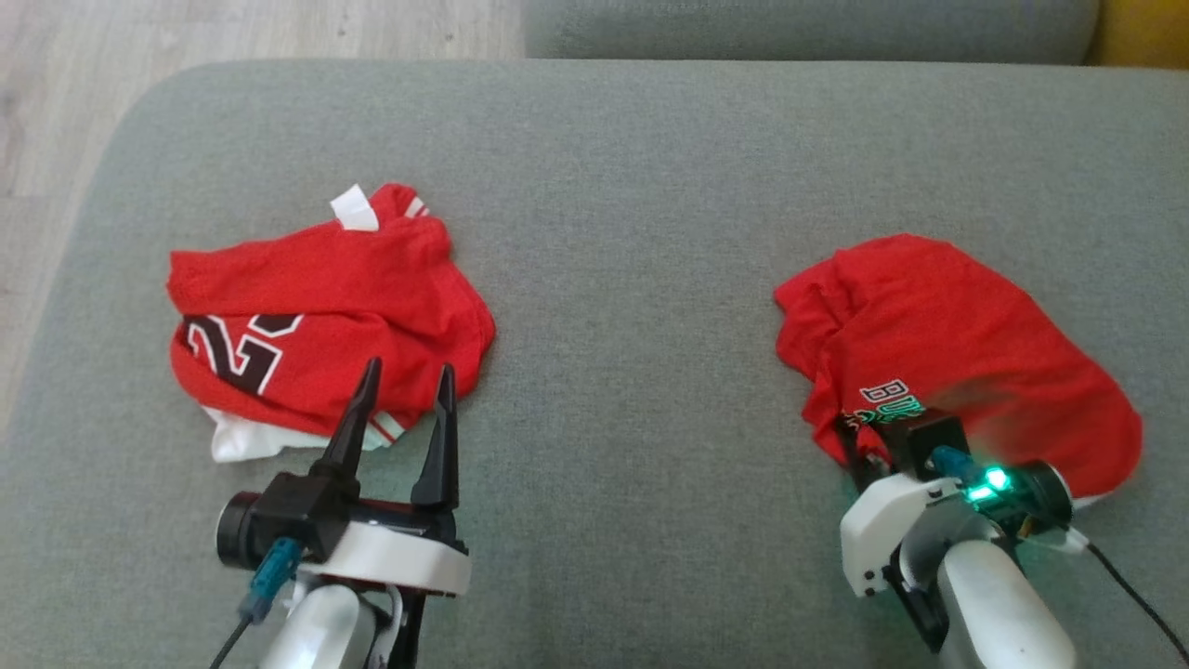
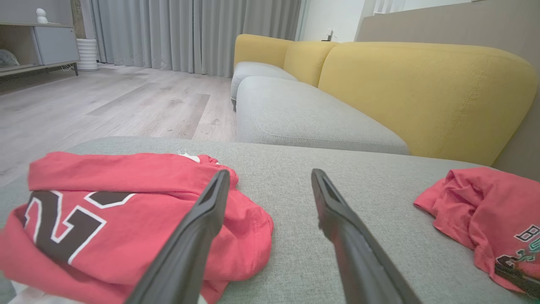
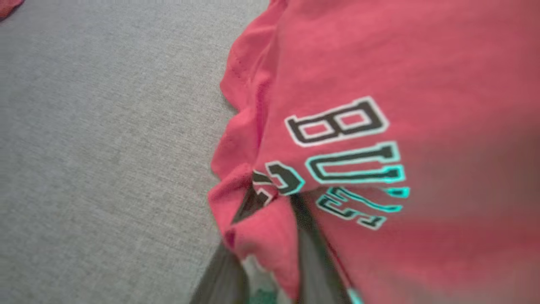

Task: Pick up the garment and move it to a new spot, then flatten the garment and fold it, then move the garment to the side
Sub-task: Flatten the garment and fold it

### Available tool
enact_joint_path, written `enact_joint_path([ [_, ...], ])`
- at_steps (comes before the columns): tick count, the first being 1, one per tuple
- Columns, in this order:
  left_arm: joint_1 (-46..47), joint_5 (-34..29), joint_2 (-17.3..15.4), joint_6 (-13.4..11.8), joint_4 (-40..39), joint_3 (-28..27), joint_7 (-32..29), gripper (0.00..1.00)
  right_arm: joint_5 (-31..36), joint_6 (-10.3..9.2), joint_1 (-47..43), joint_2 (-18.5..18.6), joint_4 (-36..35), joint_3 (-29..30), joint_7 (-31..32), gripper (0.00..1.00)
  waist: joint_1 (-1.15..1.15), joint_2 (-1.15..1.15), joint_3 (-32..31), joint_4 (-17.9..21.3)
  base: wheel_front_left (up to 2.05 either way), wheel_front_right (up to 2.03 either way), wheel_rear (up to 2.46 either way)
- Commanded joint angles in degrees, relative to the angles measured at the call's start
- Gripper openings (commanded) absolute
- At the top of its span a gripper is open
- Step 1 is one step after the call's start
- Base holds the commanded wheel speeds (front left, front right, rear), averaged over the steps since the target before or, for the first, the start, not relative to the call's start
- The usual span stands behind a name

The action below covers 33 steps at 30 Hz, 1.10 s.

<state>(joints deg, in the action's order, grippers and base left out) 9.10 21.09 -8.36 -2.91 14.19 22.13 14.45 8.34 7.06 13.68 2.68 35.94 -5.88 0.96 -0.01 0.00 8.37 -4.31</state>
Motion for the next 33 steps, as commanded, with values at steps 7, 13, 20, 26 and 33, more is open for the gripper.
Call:
enact_joint_path([
  [7,1.4,-1.3,0.9,1.5,-0.2,-3.6,0.5,1.00,-4.7,0.43,3.2,0.2,-0.8,-2.1,-4.7,0.00,0.01,0.00,-3.5,-0.5,0.00,0.00,0.00],
  [13,0.2,-1.8,1.5,2.3,0.4,-4.2,0.5,1.00,-10.6,0.43,8.9,0.2,-3.9,-6.0,-5.9,0.00,0.01,0.00,-6.0,-1.8,0.00,0.00,0.00],
  [20,-1.3,-2.3,0.7,2.3,1.1,-5.1,0.5,1.00,-22.4,0.43,18.1,0.2,-8.5,-9.2,-7.3,0.00,0.01,0.00,-8.2,-2.0,0.00,0.00,0.00],
  [26,-2.3,-2.6,-0.1,2.6,0.9,-5.5,0.5,1.00,-27.8,0.43,21.9,0.2,-11.2,-2.2,-9.8,0.00,0.01,0.00,-8.5,0.1,0.00,0.00,0.00],
  [33,-2.2,-2.5,1.1,2.5,-0.3,-6.4,0.5,1.00,-27.3,0.43,9.8,0.2,-12.0,12.8,-8.0,0.00,0.01,0.00,-6.5,4.0,0.00,0.00,0.00],
])
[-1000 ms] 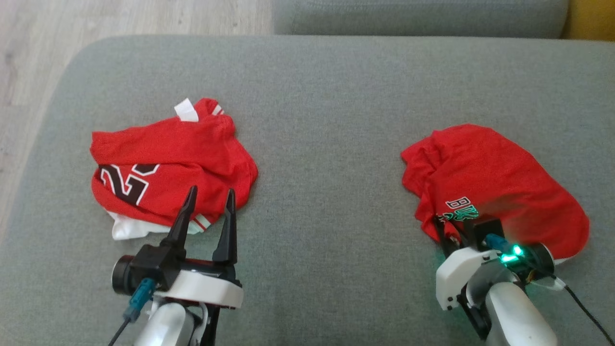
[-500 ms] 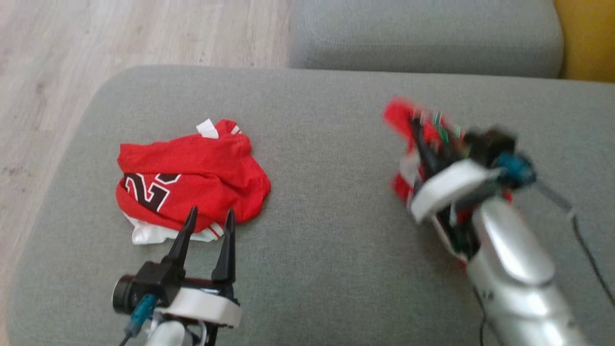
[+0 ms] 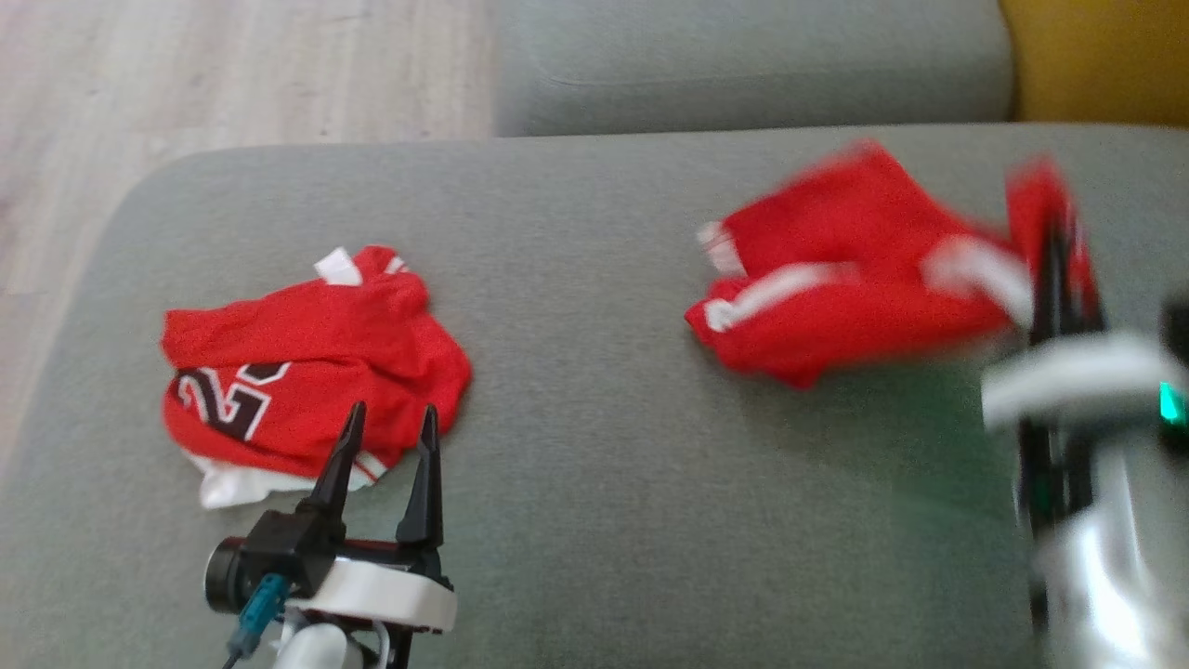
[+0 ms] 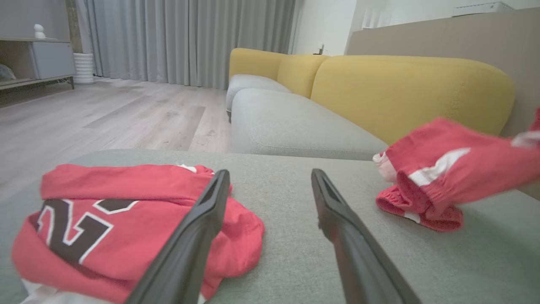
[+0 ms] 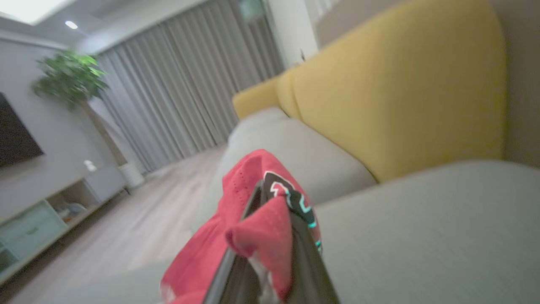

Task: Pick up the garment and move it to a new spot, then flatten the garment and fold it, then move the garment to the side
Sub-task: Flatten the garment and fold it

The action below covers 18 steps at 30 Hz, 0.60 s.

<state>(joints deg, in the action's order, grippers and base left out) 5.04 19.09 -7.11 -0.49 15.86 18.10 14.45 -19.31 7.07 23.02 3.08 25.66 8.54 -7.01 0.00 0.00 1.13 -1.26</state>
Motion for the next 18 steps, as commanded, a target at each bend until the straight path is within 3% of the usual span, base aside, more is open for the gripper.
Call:
enact_joint_path([
  [1,2.0,-0.6,0.0,0.2,-2.1,-2.4,0.5,1.00,0.9,0.42,-2.1,-0.2,-1.6,-0.2,0.5,0.00,0.00,0.00,1.1,1.5,0.00,0.00,0.00],
  [3,2.2,-0.9,0.3,0.3,-2.1,-2.4,0.5,1.00,1.4,0.42,-6.7,-0.2,-0.8,2.6,1.4,0.00,0.00,0.00,1.6,2.8,0.00,0.00,0.00],
  [4,2.3,-1.1,0.4,0.4,-2.0,-2.4,0.5,1.00,2.2,0.42,-8.7,-0.2,-0.4,3.5,1.4,0.35,0.00,0.00,1.8,3.4,0.00,0.00,0.00],
  [5,2.4,-1.2,0.5,0.5,-1.9,-2.4,0.5,1.00,2.9,0.42,-10.4,-0.2,0.1,4.5,1.4,1.00,0.00,0.00,2.0,4.0,0.00,0.00,0.00],
  [11,3.0,-1.9,0.7,1.1,-1.2,-2.9,0.5,1.00,4.3,0.42,-14.0,-0.2,1.2,3.8,-1.3,1.00,0.00,0.00,1.8,6.8,0.00,0.00,0.00],
  [18,3.1,-2.4,1.2,1.8,-0.5,-2.9,0.5,1.00,9.3,0.42,-14.0,-0.2,-4.3,-0.5,-5.9,1.00,0.00,0.00,0.8,7.6,0.00,0.00,0.00],
])
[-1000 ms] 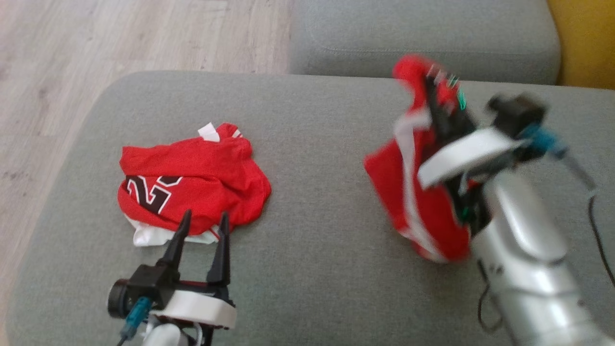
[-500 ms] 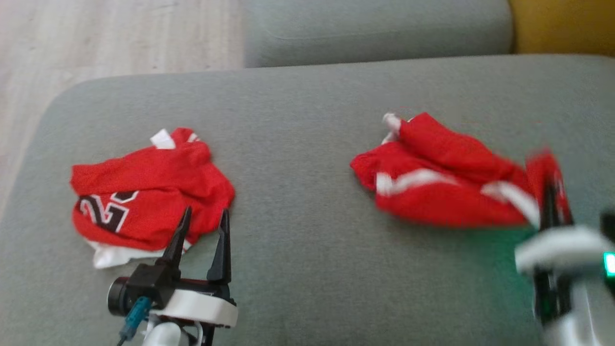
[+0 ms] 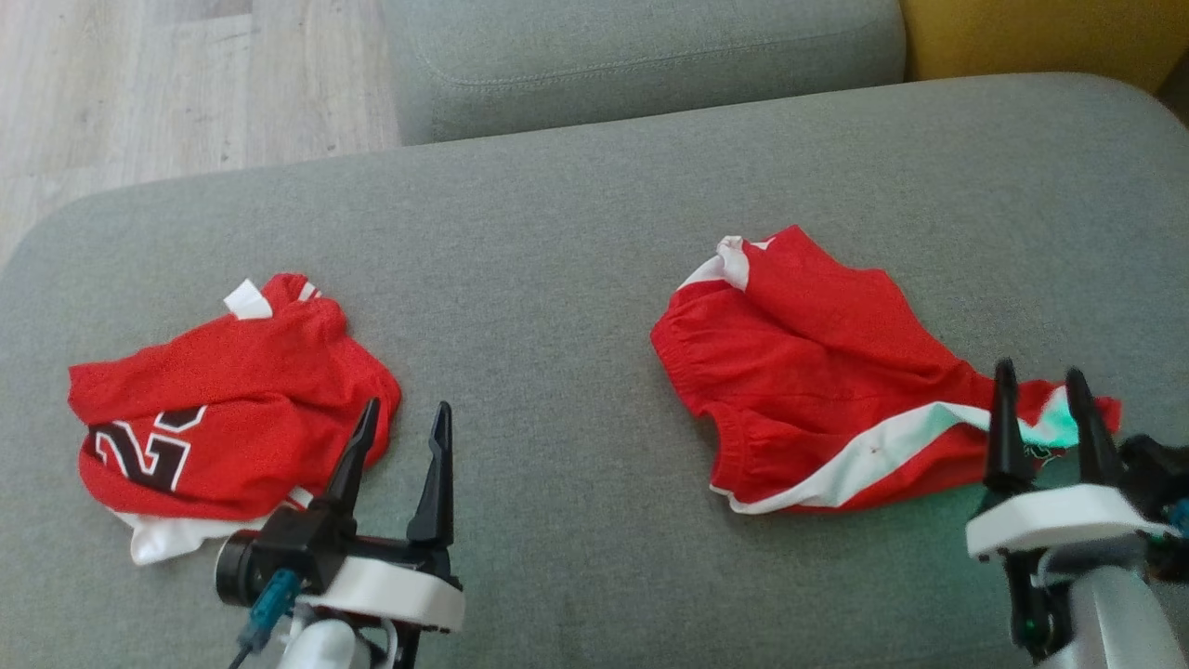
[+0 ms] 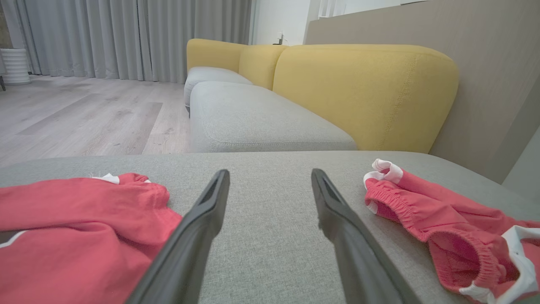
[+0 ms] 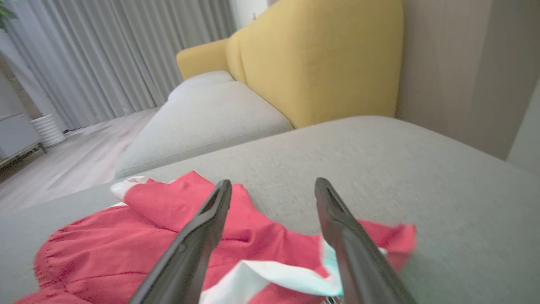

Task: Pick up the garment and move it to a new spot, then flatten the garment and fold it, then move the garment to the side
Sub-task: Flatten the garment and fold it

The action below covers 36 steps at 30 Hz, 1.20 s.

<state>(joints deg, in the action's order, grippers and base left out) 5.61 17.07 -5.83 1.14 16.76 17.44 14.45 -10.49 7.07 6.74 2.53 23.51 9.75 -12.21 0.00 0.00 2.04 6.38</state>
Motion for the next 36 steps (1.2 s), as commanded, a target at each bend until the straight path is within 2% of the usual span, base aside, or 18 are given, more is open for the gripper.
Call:
enact_joint_path([
  [1,2.6,-0.4,0.0,0.2,-1.3,-2.2,0.5,1.00,0.7,0.42,2.1,0.3,-3.4,-2.5,-1.0,1.00,0.00,0.00,-0.2,-0.1,0.00,0.00,0.00],
  [10,2.3,-0.7,0.6,0.7,-1.0,-2.3,0.5,1.00,-0.3,0.42,-0.9,0.3,-13.9,-8.9,-2.6,1.00,0.00,0.00,-0.5,-1.6,0.00,0.00,0.00],
  [13,2.6,-0.9,0.9,1.0,-0.7,-2.0,0.5,1.00,-0.3,0.42,-2.3,0.3,-14.8,-10.2,-2.7,1.00,0.00,0.00,-0.5,-3.0,0.00,0.00,0.00],
  [15,3.1,-1.2,1.1,1.2,-0.5,-1.4,0.5,1.00,2.2,0.42,-1.5,0.3,-13.8,-10.4,-2.0,1.00,0.00,0.00,0.2,-4.9,0.00,0.00,0.00],
  [19,3.9,-1.3,1.3,1.2,-0.3,-1.2,0.5,1.00,6.8,0.42,3.8,0.3,-9.8,-9.5,3.9,1.00,0.00,0.00,2.3,-7.2,0.00,0.00,0.00],
  [24,5.4,-1.5,1.6,1.5,0.1,-0.7,0.5,1.00,13.7,0.42,12.9,0.3,-1.3,-8.8,11.5,1.00,0.00,0.00,5.5,-10.4,0.00,0.00,0.00],
  [32,7.3,-1.2,2.3,1.7,0.9,0.1,0.5,1.00,21.2,0.42,23.7,0.3,13.8,-4.2,17.5,1.00,0.00,0.00,8.7,-14.8,0.00,0.00,0.00],
  [33,7.4,-1.2,2.3,1.7,0.9,0.2,0.5,1.00,21.9,0.42,24.7,0.3,15.0,-3.3,17.4,0.96,0.00,0.00,8.8,-15.1,0.00,0.00,0.00],
  [34,7.5,-1.2,2.4,1.7,1.0,0.2,0.5,1.00,21.8,0.42,25.7,0.3,16.3,-2.1,17.0,0.00,0.00,0.00,8.9,-15.4,0.00,0.00,0.00],
  [36,7.5,-1.1,2.5,1.7,1.0,0.1,0.5,1.00,22.2,0.42,27.7,0.3,18.0,0.1,15.9,0.00,0.00,0.00,9.0,-15.7,0.00,0.00,0.00],
])
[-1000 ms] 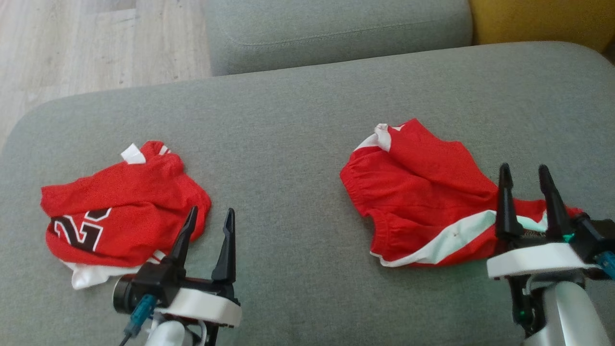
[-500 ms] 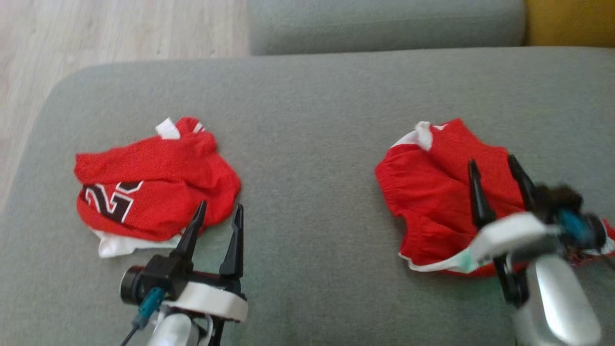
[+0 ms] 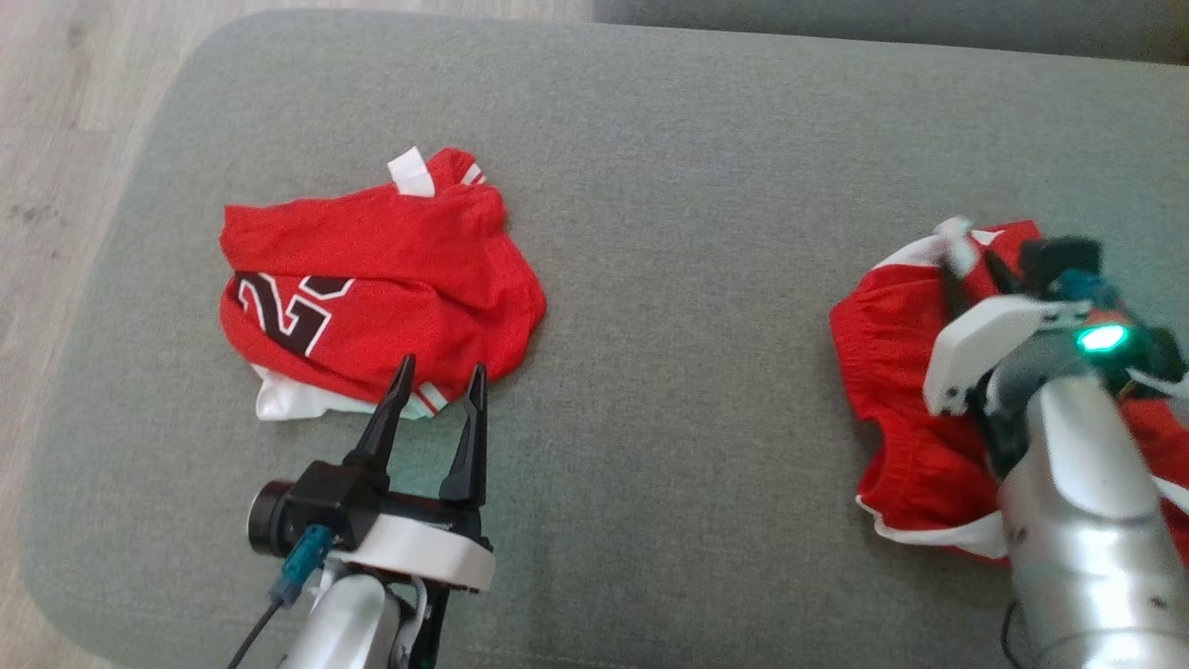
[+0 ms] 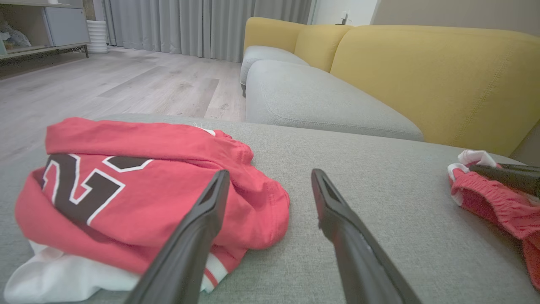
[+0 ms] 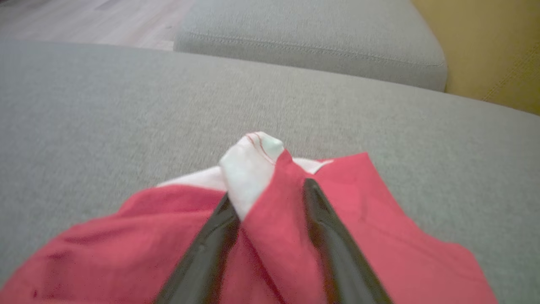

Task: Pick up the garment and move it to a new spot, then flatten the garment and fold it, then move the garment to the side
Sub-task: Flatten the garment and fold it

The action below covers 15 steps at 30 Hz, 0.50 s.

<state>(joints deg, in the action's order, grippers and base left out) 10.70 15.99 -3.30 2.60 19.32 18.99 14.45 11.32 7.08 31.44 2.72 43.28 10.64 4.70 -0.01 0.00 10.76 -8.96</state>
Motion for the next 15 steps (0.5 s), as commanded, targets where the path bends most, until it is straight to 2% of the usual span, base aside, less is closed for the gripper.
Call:
enact_joint_path([
  [1,2.4,-0.1,0.0,0.2,-1.5,-1.6,0.5,1.00,1.0,0.41,3.9,0.2,-1.2,0.5,-1.6,0.00,0.01,0.00,0.3,-0.4,0.00,0.00,0.00],
  [6,2.4,-0.1,0.1,0.1,-1.4,-1.9,0.5,1.00,4.9,0.41,7.8,0.7,-0.1,7.6,-4.0,0.00,0.01,0.00,0.0,-0.3,0.00,0.00,0.00],
  [15,2.9,-0.1,0.3,0.2,-1.7,-1.8,0.5,1.00,12.6,0.41,15.3,6.8,0.5,22.5,-6.4,0.00,0.01,0.00,-0.1,-0.6,0.00,0.00,0.00],
])
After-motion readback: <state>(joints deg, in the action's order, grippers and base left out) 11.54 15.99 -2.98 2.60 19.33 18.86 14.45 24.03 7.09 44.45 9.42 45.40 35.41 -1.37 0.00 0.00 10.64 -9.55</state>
